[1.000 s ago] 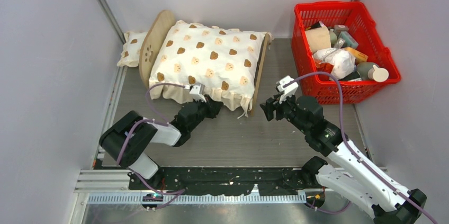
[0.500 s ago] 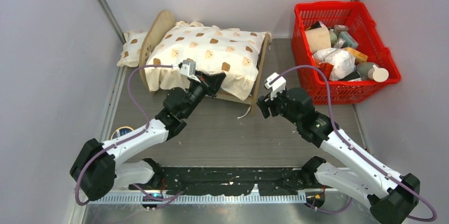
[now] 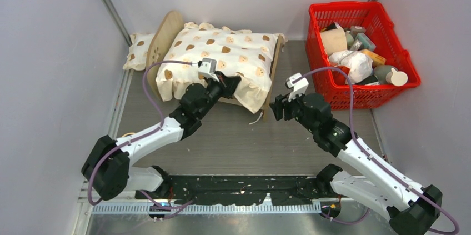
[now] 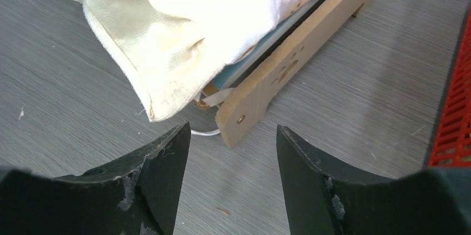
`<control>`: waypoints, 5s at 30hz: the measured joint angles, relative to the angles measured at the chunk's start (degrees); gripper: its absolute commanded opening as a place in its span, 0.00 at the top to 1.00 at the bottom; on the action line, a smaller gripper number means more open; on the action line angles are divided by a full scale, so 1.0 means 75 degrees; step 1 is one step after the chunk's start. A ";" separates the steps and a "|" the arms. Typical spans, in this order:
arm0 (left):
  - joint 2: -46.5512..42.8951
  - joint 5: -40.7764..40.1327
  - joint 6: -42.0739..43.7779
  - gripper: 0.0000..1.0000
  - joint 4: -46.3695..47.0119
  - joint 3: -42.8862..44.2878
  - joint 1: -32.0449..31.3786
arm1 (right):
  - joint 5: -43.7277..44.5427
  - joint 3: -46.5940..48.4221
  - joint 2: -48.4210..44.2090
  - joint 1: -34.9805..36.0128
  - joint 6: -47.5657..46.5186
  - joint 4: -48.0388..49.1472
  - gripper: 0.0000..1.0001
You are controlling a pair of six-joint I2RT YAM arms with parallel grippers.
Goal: Set up the pet bed
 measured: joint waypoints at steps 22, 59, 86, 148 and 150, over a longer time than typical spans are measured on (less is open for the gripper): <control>0.0644 0.0038 -0.0044 1.00 -0.0484 0.1527 0.0283 | 0.0542 0.0557 0.1953 0.1078 0.0801 0.1052 0.41; 0.0679 0.0114 -0.0577 1.00 -0.0956 0.1769 0.0321 | 0.4013 0.1288 0.4768 0.1649 0.2579 0.3136 0.40; 0.0679 0.0154 -0.0982 1.00 -0.0965 0.1769 0.0367 | 0.5097 0.1256 0.4771 0.2463 0.3080 0.2492 0.33; 0.1399 0.0341 -0.1515 1.00 -0.0597 0.1478 0.0816 | -0.5222 -0.0434 0.2611 -0.1207 0.5117 0.2917 0.58; 0.1422 0.0341 -0.1515 1.00 -0.0583 0.1478 0.0816 | -0.5464 -0.0434 0.2611 -0.1329 0.5639 0.2978 0.58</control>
